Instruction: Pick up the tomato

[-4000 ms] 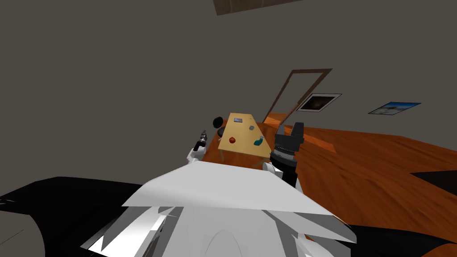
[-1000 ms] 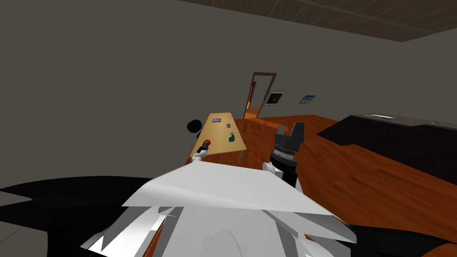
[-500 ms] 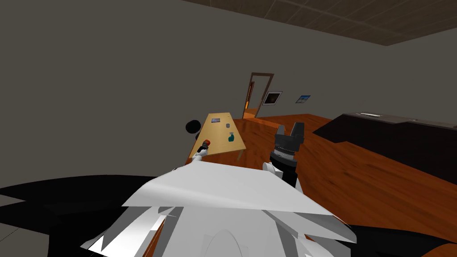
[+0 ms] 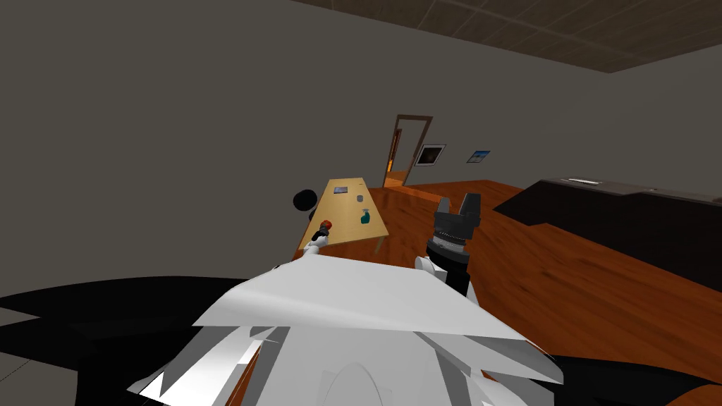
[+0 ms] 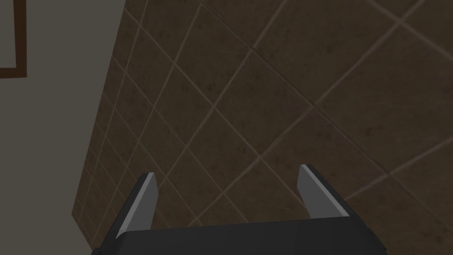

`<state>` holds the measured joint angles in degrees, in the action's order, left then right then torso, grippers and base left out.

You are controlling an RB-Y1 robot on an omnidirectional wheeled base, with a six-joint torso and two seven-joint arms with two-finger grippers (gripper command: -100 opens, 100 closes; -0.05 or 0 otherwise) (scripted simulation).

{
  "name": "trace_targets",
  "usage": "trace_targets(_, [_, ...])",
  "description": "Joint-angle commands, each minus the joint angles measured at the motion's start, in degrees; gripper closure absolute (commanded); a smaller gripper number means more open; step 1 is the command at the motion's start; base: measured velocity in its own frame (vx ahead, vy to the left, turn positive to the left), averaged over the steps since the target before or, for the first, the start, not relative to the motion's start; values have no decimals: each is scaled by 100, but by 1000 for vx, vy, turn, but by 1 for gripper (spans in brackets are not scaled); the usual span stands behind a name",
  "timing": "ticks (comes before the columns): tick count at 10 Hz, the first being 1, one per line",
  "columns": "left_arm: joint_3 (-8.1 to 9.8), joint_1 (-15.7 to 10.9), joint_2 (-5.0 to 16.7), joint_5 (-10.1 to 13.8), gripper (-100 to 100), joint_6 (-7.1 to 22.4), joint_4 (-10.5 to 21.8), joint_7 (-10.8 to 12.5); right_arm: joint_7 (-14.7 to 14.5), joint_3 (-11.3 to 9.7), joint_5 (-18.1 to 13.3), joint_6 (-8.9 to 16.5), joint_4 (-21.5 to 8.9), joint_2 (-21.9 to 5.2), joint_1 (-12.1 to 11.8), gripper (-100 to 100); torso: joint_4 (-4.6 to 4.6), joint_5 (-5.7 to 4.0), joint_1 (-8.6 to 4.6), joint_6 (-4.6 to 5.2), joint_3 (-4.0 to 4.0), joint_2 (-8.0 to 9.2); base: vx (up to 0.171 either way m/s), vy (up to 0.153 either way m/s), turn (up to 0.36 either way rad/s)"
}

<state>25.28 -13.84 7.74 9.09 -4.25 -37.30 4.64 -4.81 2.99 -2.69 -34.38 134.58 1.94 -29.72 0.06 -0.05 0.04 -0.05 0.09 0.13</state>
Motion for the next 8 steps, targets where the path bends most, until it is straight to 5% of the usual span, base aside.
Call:
trace_targets(1, [0,0,0,0,100,0,0,0,0,0,0,0,0,0,0,0,0,0,0,0,0,0,0,0,0])
trace_targets(2, [1,0,0,1,0,0,0,1,0,0,0,0,0,0,0,0,0,-1,-1,0,0,0,0,0,0])
trace_targets(3, [-65,116,-35,5,100,100,-228,9,0,0,0,0,0,0,0,0,0,-1,-1,1,0,0,8,-9,91])
trace_targets(8, [-309,553,-164,23,100,467,-1042,42,0,0,0,0,0,0,0,0,0,-5,-11,0,0,0,12,-17,56])
